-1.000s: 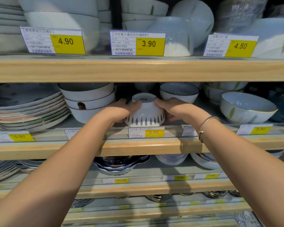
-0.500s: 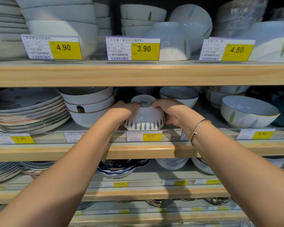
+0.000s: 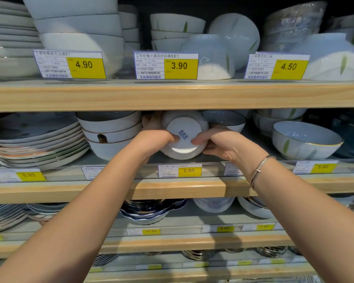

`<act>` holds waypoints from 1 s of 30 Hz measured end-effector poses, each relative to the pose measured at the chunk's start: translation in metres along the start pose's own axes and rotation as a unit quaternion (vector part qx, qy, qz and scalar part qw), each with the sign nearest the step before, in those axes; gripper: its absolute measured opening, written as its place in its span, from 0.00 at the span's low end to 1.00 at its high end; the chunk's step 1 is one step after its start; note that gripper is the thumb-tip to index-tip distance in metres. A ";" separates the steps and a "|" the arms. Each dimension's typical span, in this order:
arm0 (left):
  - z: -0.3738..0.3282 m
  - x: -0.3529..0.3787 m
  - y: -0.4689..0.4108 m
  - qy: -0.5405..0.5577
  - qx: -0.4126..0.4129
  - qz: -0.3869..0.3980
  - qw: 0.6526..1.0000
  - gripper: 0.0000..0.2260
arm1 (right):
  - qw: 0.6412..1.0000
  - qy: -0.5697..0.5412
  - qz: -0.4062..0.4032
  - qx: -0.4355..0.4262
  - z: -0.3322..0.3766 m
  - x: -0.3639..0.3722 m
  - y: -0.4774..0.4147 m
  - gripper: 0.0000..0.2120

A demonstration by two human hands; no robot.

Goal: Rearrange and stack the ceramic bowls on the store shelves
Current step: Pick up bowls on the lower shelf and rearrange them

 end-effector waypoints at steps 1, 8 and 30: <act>0.000 0.000 0.002 0.011 -0.002 0.008 1.000 0.19 | 0.999 0.029 -0.012 -0.024 0.003 -0.003 0.000 0.29; -0.006 0.011 0.003 0.131 -0.040 0.086 0.987 0.20 | 0.946 0.294 -0.078 -0.115 0.014 -0.002 0.020 0.24; 0.003 0.002 0.000 0.129 -0.063 0.002 0.990 0.20 | 0.984 0.105 0.084 -0.118 0.001 0.004 0.013 0.26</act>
Point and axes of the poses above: each hand's wrist, its own y-axis away from the middle knuckle, its own x-axis out of the palm, z = x × y, the point moved 6 cm from there along -y, towards the middle knuckle
